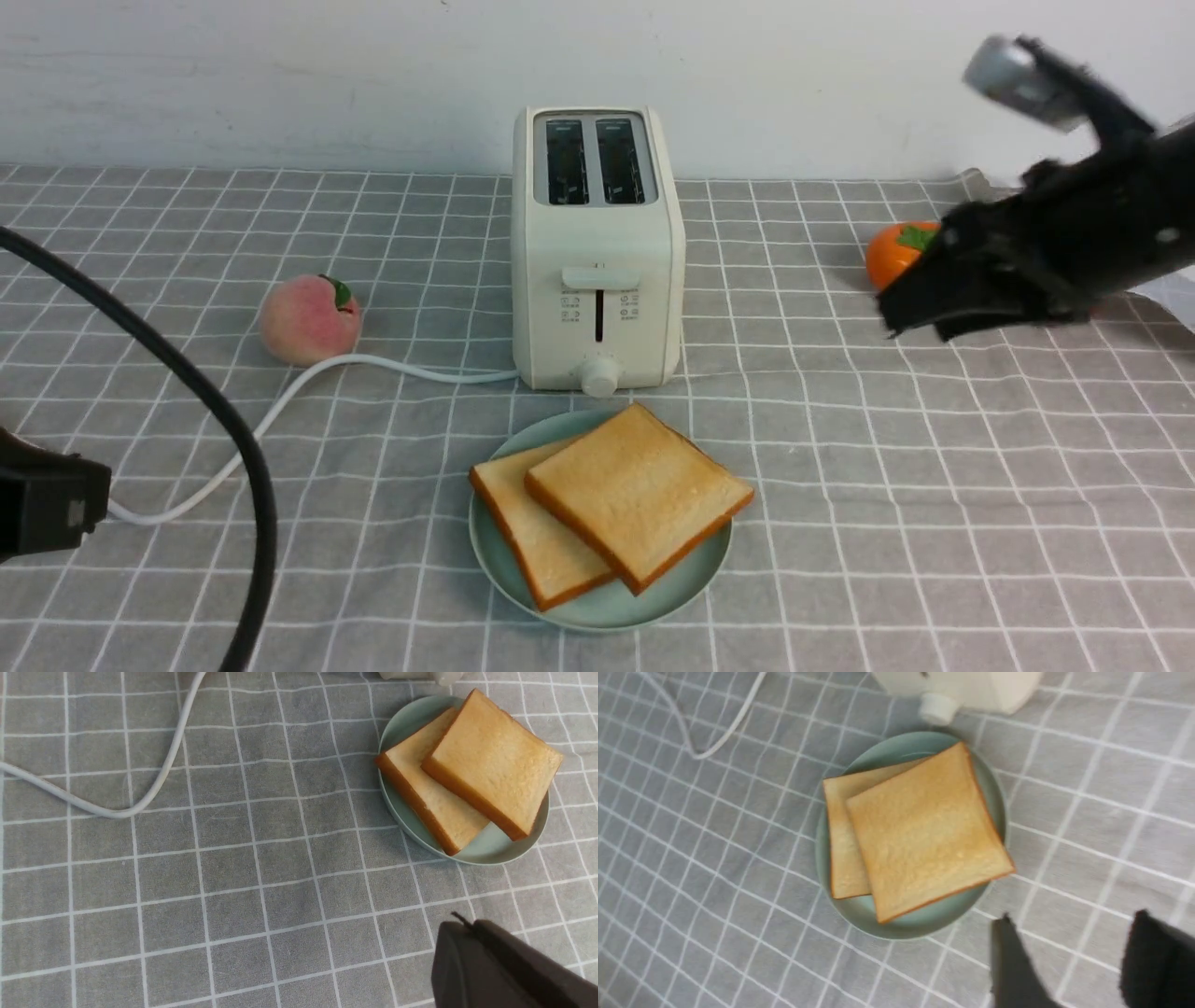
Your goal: Take toasted bread from bread machine on grey coffee table place on plate.
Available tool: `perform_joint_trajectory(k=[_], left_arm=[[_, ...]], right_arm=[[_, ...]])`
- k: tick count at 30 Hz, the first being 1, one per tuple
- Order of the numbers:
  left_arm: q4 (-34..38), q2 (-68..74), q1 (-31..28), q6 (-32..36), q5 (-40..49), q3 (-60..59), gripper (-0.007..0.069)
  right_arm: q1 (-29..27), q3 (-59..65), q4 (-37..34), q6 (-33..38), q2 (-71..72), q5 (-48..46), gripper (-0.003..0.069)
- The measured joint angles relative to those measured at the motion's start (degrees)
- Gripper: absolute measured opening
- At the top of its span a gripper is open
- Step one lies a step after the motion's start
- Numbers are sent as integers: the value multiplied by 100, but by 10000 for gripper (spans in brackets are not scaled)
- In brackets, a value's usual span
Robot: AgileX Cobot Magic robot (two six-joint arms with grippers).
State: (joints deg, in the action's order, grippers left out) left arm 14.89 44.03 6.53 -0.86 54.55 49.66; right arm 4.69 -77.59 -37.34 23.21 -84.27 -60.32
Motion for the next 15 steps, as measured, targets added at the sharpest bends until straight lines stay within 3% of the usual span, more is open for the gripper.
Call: perform_joint_trajectory(k=[1, 4, 8, 15], left_arm=[[0, 0, 0, 0, -47, 0, -14], [-11, -5, 0, -8, -156, -5, -14], [14, -142, 0, -82, -518, -178, -14], [399, -869, 0, -106, -1615, -1108, -14]], right_arm=[[-6, 96, 491, -408, 815, -9, 125], [-6, 511, 1110, -901, 2033, 352, 0], [-6, 1696, 1701, -1265, 3869, 1462, -11], [-6, 4894, 1895, -1372, 6554, 4226, -3]])
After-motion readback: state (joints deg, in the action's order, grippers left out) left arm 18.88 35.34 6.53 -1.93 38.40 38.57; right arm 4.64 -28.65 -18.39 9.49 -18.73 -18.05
